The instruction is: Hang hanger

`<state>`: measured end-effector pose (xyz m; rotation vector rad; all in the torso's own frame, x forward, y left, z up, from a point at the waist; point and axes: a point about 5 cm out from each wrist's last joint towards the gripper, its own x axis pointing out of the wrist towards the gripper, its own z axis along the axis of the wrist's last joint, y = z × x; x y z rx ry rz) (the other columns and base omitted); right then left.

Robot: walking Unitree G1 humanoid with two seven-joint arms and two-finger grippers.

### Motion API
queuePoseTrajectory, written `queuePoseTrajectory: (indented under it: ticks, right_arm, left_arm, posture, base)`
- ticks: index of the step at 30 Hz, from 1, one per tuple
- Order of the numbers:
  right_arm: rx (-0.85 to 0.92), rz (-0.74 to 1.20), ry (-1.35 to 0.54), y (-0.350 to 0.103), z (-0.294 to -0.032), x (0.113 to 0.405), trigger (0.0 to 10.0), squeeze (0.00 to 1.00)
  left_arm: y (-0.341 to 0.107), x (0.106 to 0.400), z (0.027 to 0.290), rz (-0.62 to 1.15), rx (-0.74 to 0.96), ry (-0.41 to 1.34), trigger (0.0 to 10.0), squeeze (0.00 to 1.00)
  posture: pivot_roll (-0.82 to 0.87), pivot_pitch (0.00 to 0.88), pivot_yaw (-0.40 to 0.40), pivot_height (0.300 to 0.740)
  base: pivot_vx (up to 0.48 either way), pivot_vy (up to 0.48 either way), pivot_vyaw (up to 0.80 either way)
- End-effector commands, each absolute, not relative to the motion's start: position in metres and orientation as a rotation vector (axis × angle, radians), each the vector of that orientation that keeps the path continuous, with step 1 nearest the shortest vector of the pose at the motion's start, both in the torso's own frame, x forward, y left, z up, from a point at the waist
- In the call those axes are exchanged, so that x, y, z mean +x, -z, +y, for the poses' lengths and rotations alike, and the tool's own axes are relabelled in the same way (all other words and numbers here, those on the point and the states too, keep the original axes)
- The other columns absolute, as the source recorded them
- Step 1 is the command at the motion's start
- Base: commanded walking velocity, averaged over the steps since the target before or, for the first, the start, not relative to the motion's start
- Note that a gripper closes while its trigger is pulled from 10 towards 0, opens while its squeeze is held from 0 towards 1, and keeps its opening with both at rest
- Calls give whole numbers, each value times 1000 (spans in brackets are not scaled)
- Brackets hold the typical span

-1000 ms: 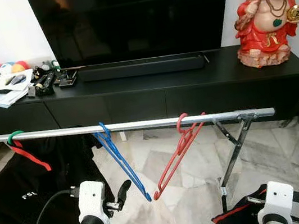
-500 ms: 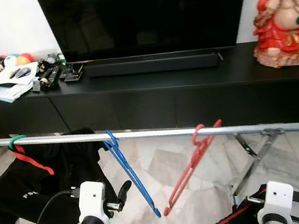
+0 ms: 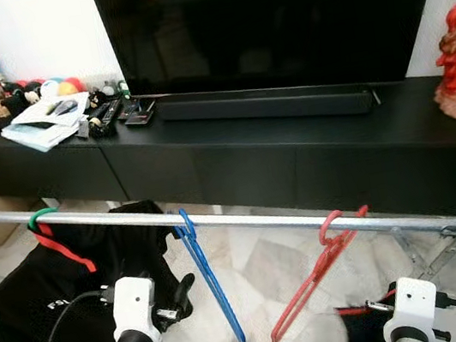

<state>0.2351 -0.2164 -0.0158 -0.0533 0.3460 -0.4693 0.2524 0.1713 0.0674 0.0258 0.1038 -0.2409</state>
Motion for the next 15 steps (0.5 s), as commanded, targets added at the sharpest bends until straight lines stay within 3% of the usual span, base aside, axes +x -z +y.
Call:
queuePoseTrajectory:
  ticks: [1, 10, 15]
  right_arm:
    - [-57, 318, 464, 12, -216, 238, 10000, 0]
    - [-63, 314, 462, 11, -215, 238, 10000, 0]
    - [-63, 319, 460, 12, -215, 238, 10000, 0]
  left_arm:
    - [-67, 252, 174, 124, 30, 244, 10000, 0]
    - [-67, 255, 156, 208, 43, 396, 10000, 0]
    - [-72, 260, 153, 207, 41, 373, 10000, 0]
  posture:
    - [47, 37, 57, 740]
    - [43, 30, 61, 740]
    - [46, 32, 62, 740]
  base:
    - [0, 0, 0]
    - [0, 0, 0]
    - [0, 0, 0]
